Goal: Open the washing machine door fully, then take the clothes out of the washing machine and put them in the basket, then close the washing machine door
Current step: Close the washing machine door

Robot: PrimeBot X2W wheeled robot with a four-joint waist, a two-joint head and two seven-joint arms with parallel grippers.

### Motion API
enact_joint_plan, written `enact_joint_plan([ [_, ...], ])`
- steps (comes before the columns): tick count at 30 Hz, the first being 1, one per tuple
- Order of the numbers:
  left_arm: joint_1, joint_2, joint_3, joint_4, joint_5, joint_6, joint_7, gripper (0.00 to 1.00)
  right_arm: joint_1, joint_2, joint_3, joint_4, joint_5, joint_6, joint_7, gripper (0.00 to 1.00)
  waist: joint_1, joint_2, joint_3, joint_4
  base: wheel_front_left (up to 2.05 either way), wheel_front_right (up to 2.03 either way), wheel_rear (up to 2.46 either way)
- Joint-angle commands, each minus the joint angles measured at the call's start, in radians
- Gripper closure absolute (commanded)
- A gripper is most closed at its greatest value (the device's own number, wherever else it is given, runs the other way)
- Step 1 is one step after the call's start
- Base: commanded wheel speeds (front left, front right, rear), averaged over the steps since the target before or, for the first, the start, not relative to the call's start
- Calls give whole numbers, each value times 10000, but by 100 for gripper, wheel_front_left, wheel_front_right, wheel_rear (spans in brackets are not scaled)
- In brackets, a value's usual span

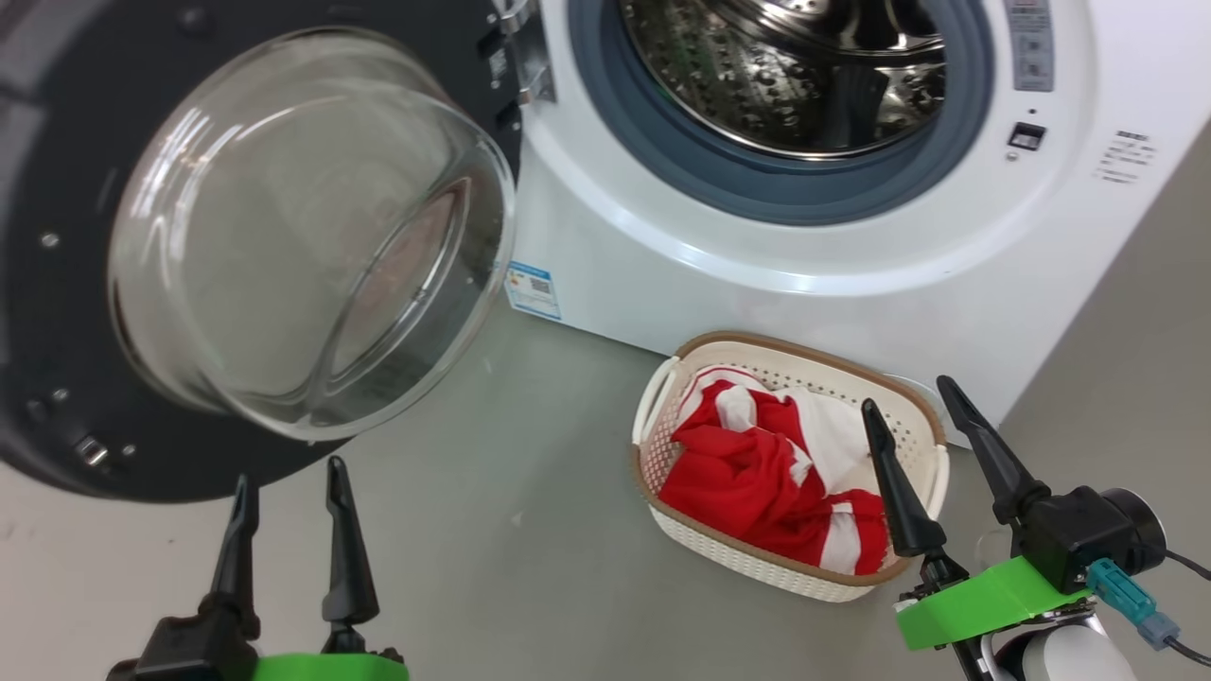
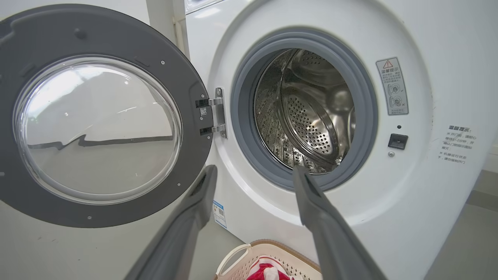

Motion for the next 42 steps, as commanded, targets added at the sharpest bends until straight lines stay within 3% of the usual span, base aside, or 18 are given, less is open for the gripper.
enact_joint_plan([
  [1,-109,112,373,-334,170,82,-120,0,-451,-49,313,-295,31,46,-63,0,0,-1,29,223,0,0,0],
  [27,170,112,825,-766,-54,472,-120,0,-219,-49,557,-237,166,46,-63,0,0,-1,-379,692,0,0,0],
  [28,154,112,883,-824,-108,479,-120,15,-206,-49,555,-231,169,46,-63,0,0,-1,-385,685,0,0,0],
  [29,138,112,952,-872,-136,463,-120,52,-195,-49,553,-226,174,46,-63,0,0,-1,-389,674,0,0,0],
  [31,63,112,1182,-975,-325,394,-120,96,-175,-49,548,-222,181,46,-63,0,0,-1,-389,658,0,0,0],
  [32,-4,112,1338,-1046,-427,355,-120,100,-165,-49,541,-218,186,46,-63,0,0,-1,-395,652,0,0,0],
  [37,-464,112,2301,-1423,-1155,100,-120,100,-117,-49,557,-144,239,46,-63,0,0,-1,-486,609,0,0,0],
  [42,-1302,186,3457,-1255,-2335,-525,-120,100,-97,-49,583,-97,269,46,-63,0,0,-1,-588,553,0,0,0],
])
